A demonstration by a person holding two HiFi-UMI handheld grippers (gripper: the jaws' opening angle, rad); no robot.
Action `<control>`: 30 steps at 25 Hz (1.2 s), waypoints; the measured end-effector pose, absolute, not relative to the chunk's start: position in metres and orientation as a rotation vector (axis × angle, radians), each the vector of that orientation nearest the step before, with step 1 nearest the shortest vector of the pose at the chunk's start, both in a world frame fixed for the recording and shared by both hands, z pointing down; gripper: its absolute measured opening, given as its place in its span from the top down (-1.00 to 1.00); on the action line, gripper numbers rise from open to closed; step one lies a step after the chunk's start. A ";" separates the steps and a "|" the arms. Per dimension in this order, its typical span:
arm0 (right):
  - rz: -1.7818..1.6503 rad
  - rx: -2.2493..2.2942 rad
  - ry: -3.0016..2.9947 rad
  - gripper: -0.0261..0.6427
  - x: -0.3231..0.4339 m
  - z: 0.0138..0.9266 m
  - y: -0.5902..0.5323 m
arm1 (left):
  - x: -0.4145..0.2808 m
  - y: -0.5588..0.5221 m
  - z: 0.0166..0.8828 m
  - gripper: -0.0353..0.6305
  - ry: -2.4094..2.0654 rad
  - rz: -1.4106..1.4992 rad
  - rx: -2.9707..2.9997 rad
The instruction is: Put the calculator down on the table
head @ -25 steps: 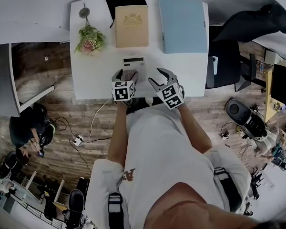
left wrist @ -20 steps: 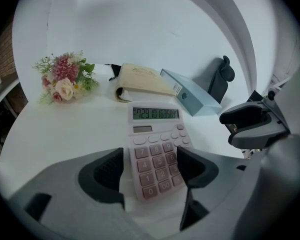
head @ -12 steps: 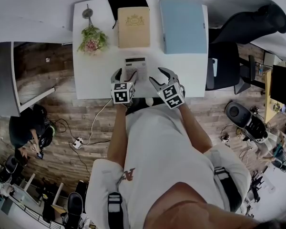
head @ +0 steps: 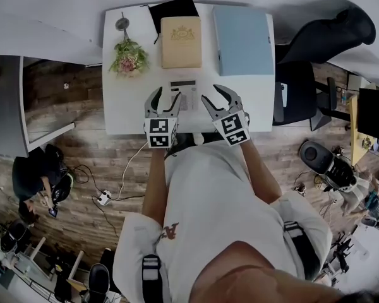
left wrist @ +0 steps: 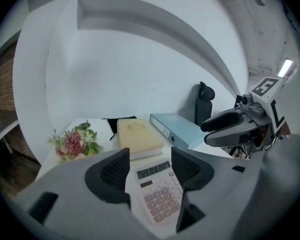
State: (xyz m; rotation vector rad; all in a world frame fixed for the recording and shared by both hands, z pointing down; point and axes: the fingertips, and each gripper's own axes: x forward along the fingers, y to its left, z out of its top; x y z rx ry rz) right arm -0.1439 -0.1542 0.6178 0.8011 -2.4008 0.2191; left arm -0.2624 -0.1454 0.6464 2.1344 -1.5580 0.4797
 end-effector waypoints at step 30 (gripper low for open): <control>-0.232 1.194 -2.687 0.90 -0.152 0.396 -0.156 | -0.260 -0.144 0.405 0.89 -1.769 0.209 2.673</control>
